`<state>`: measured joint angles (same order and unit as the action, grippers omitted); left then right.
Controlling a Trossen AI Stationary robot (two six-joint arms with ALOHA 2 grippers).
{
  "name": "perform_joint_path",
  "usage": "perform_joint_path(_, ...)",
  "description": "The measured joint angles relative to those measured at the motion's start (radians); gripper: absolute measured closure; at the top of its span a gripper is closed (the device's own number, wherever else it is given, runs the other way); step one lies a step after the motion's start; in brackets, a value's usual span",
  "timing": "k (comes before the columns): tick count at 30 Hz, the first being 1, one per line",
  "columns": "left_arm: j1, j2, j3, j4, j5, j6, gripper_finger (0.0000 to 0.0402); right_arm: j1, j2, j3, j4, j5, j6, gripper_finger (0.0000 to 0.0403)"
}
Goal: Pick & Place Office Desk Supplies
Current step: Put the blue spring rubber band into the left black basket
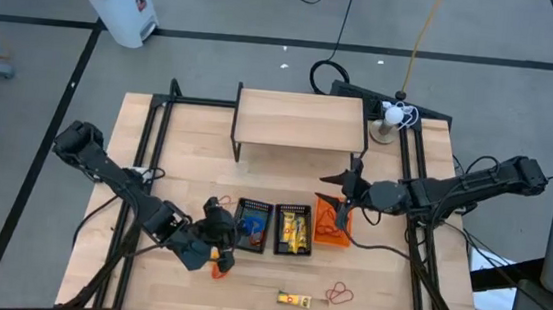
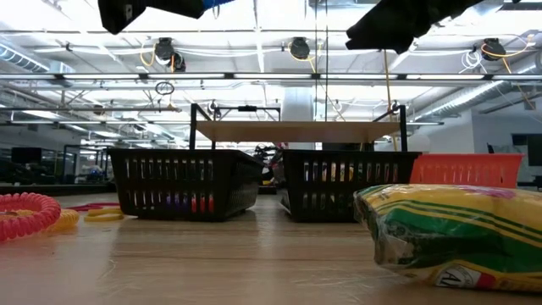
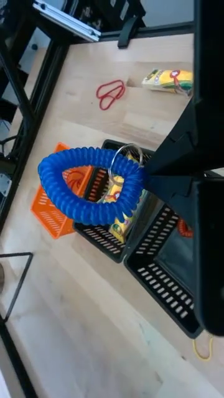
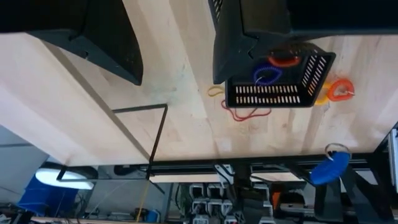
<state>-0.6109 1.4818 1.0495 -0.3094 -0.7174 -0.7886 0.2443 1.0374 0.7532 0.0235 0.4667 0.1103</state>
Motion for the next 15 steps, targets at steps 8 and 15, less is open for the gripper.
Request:
perform_joint_path(8, 0.000, 0.000, -0.003, 0.027, 0.002, 0.005, 0.0402, 0.000, 0.000, 0.000, 0.007, 0.000, -0.002, 0.0220)
perform_joint_path(15, 0.000, 0.000, -0.003, 0.027, 0.010, 0.004, 0.0402, 0.000, 0.000, 0.000, 0.002, 0.000, 0.008, 0.0220)
